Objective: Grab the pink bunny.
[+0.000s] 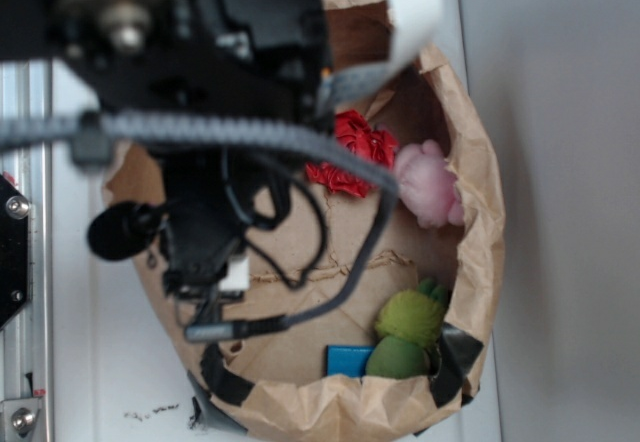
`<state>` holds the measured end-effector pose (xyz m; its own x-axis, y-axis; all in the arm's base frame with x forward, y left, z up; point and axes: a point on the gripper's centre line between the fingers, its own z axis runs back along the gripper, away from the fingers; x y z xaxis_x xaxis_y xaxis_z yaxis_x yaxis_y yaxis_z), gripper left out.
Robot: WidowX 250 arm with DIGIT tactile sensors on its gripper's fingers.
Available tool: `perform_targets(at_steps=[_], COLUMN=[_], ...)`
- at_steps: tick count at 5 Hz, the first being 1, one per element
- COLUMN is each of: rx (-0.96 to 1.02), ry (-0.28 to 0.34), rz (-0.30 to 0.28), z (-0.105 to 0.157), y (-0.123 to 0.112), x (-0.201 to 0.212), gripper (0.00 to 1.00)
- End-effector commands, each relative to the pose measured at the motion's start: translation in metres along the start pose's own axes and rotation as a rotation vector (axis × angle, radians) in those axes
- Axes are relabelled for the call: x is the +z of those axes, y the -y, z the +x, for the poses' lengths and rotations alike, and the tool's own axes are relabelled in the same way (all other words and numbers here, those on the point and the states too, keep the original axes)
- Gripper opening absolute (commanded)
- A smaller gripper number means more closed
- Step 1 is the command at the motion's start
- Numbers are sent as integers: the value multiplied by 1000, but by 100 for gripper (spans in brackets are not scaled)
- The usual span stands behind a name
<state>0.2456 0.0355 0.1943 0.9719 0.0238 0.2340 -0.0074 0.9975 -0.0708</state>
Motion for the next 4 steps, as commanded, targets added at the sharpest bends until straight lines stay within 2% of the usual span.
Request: perform_targets(at_steps=[1,3,4], rx=[8,8,-143], ry=[36,36,87], rz=[8,8,7], z=[3,3,-30], y=[-5,-5,-2], x=[9,9,3], gripper=[100,100,100])
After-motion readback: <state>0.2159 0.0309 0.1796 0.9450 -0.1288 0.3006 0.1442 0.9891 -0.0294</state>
